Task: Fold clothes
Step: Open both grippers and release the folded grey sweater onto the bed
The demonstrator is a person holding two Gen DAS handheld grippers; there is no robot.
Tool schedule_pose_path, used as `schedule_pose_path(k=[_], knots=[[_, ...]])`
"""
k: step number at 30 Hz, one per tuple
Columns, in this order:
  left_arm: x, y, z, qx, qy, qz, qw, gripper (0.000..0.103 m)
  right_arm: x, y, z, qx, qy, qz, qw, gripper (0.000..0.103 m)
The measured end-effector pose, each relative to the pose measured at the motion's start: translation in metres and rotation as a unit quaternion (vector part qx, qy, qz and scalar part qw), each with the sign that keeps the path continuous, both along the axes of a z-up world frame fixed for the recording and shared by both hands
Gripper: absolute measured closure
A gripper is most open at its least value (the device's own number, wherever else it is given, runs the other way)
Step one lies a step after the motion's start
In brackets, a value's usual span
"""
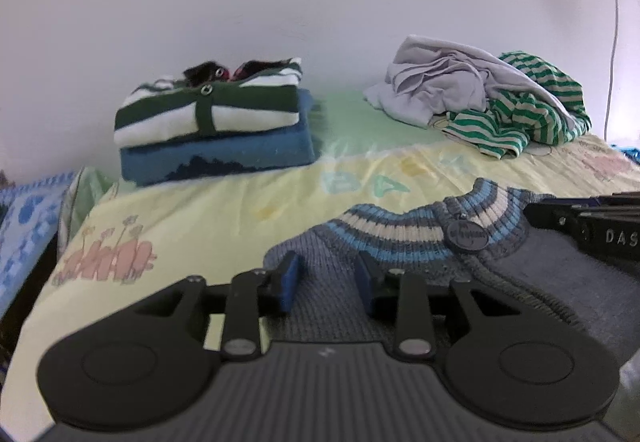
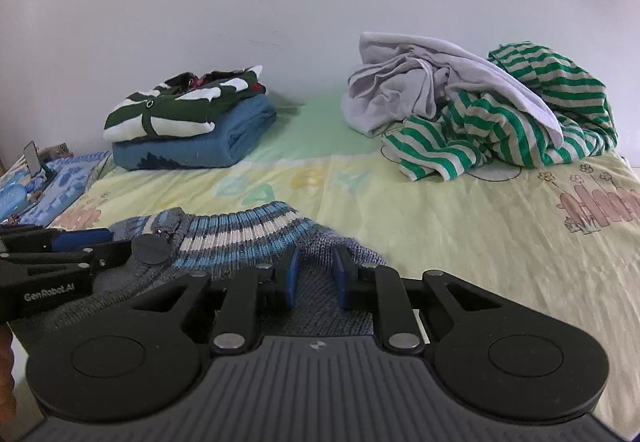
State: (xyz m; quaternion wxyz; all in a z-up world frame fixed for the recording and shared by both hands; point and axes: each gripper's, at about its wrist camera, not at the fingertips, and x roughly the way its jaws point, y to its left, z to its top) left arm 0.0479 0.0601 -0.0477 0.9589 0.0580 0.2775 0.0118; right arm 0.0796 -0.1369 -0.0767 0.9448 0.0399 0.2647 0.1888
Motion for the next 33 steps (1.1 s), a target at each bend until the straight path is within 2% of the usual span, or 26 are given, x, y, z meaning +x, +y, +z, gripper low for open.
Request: schedule_pose_path(k=[3,4,6,9,12,14,17,19,20,21,22,24,25,27,28,29,31,33], knots=[[-0.006,0.006,0.011,0.001,-0.002,-0.008,1.0,0.068,0.006,-0.007,0.009,0.014,0.02,0.001,1.0,0.086],[-0.008,0.008,0.015,0.001,-0.003,-0.011,0.9999,0.064,0.004,-0.012,0.016,0.029,0.024,-0.008,0.999,0.089],[-0.013,0.013,0.023,0.0,-0.004,-0.016,0.9999,0.065,-0.004,-0.021,0.03,0.05,0.027,-0.02,0.998,0.088],[-0.043,0.019,0.043,0.007,-0.029,-0.015,0.9994,0.067,-0.04,-0.024,0.051,0.026,-0.001,-0.004,1.0,0.086],[-0.071,0.016,0.047,-0.025,-0.014,-0.032,0.9991,0.067,-0.068,-0.018,0.047,0.008,0.026,0.029,0.999,0.086],[-0.081,0.007,0.039,-0.022,0.002,-0.046,0.9987,0.067,-0.079,-0.014,0.038,-0.013,0.037,0.03,0.999,0.086],[-0.074,0.008,0.022,-0.04,0.034,-0.038,0.9979,0.066,-0.081,-0.013,0.026,-0.008,0.061,0.017,0.998,0.083],[-0.065,0.018,0.017,-0.067,0.041,-0.026,0.9966,0.054,-0.075,-0.012,0.022,0.001,0.07,0.012,0.997,0.083],[-0.061,0.023,0.015,-0.082,0.045,-0.022,0.9954,0.051,-0.071,-0.013,0.021,0.006,0.074,0.01,0.997,0.082],[-0.056,0.028,0.013,-0.097,0.049,-0.017,0.9939,0.043,-0.068,-0.014,0.021,0.011,0.081,0.008,0.997,0.082],[-0.054,0.031,0.014,-0.1,0.053,-0.015,0.9935,0.038,-0.064,-0.015,0.021,0.016,0.087,0.006,0.996,0.082],[-0.052,0.033,0.017,-0.101,0.06,-0.016,0.9929,0.039,-0.062,-0.015,0.026,0.02,0.1,0.002,0.995,0.082],[-0.053,0.035,0.02,-0.105,0.063,-0.018,0.9923,0.039,-0.064,-0.017,0.031,0.021,0.099,0.0,0.995,0.08],[-0.054,0.038,0.025,-0.112,0.07,-0.023,0.991,0.039,-0.069,-0.02,0.042,0.023,0.098,-0.002,0.995,0.07],[-0.055,0.042,0.026,-0.124,0.076,-0.023,0.9891,0.038,-0.072,-0.022,0.046,0.024,0.098,-0.007,0.995,0.056],[-0.054,0.046,0.026,-0.141,0.084,-0.019,0.9863,0.037,-0.073,-0.025,0.048,0.027,0.102,-0.014,0.994,0.047],[-0.053,0.055,0.024,-0.172,0.099,-0.011,0.9801,0.035,-0.073,-0.028,0.047,0.029,0.116,-0.009,0.993,0.048],[-0.051,0.057,0.022,-0.179,0.107,-0.007,0.978,0.031,-0.07,-0.029,0.044,0.031,0.127,-0.012,0.991,0.049]])
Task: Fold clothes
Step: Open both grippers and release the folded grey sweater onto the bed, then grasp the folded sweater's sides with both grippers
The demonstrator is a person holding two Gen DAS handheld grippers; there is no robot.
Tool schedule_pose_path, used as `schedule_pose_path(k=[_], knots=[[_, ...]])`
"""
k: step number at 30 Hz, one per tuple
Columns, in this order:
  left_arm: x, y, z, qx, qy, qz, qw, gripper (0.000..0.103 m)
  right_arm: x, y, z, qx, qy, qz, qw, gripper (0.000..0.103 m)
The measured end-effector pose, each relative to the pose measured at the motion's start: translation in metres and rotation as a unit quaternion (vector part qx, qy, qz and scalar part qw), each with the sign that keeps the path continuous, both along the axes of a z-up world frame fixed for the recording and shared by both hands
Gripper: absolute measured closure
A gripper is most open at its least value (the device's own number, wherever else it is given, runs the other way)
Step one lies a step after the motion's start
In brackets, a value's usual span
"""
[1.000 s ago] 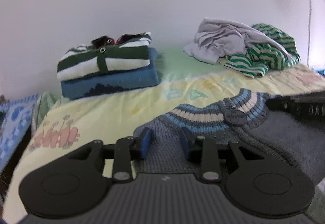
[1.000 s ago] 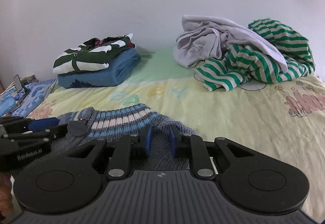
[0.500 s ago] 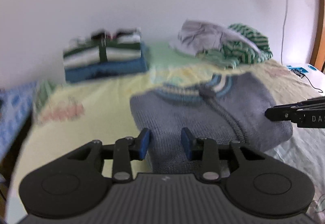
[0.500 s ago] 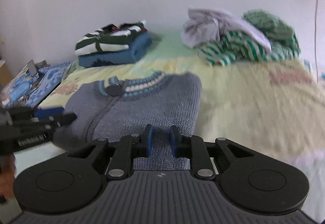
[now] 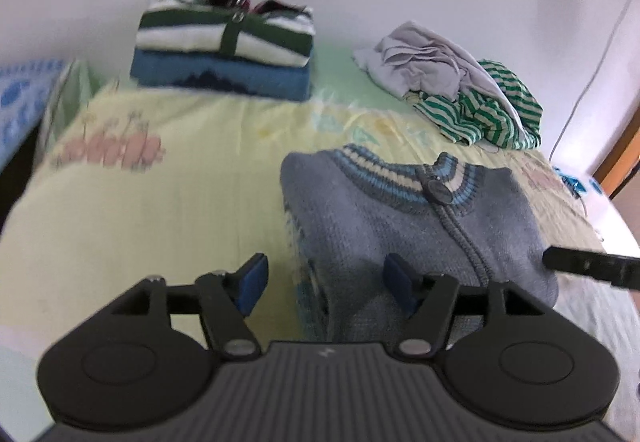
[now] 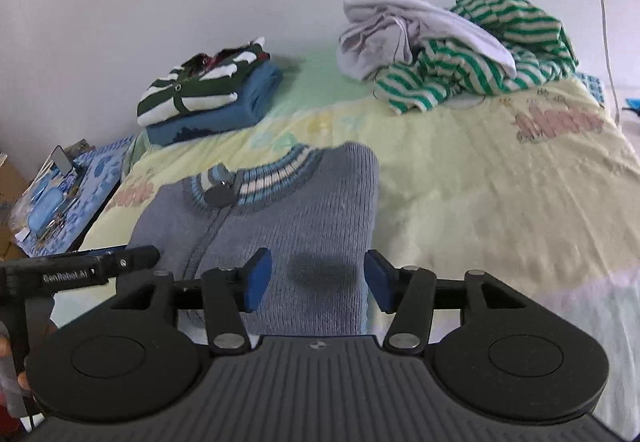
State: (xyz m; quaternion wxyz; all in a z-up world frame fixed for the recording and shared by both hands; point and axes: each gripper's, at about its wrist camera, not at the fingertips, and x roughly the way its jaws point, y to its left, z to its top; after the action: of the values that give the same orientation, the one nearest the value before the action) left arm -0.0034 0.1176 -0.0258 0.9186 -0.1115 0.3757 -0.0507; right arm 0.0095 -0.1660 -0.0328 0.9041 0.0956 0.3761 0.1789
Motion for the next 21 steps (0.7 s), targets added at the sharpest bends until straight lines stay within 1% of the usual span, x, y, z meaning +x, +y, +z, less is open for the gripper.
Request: schedule_pose_path(k=[3,6,9,12,13,16,18,21], knots=[[0.004,0.001,-0.004,-0.004,0.009,0.002,1.0,0.024,0.006,-0.002,-0.008,0.005,0.015,-0.011,1.0,0.049],[0.011,0.008,-0.008,-0.027,0.019,-0.001,0.9995,0.02,0.015,-0.005,-0.018,0.022,0.035,-0.017,0.999,0.049],[0.02,0.012,-0.012,-0.04,0.031,-0.007,0.9987,0.013,0.026,-0.008,-0.024,0.042,0.047,-0.019,0.998,0.046],[0.029,0.015,-0.017,-0.054,0.044,-0.013,0.9975,0.007,0.039,-0.011,-0.03,0.059,0.068,-0.015,0.996,0.04],[0.032,0.017,-0.019,-0.062,0.048,-0.015,0.9968,0.005,0.043,-0.011,-0.032,0.066,0.071,-0.012,0.995,0.037],[0.038,0.019,-0.023,-0.079,0.056,-0.02,0.9951,0.004,0.053,-0.013,-0.037,0.087,0.082,-0.001,0.993,0.037],[0.041,0.017,-0.024,-0.076,0.053,-0.031,0.9952,0.003,0.06,-0.014,-0.04,0.099,0.087,0.006,0.991,0.037],[0.046,0.014,-0.025,-0.073,0.049,-0.045,0.9951,0.001,0.068,-0.012,-0.041,0.104,0.087,0.022,0.991,0.036]])
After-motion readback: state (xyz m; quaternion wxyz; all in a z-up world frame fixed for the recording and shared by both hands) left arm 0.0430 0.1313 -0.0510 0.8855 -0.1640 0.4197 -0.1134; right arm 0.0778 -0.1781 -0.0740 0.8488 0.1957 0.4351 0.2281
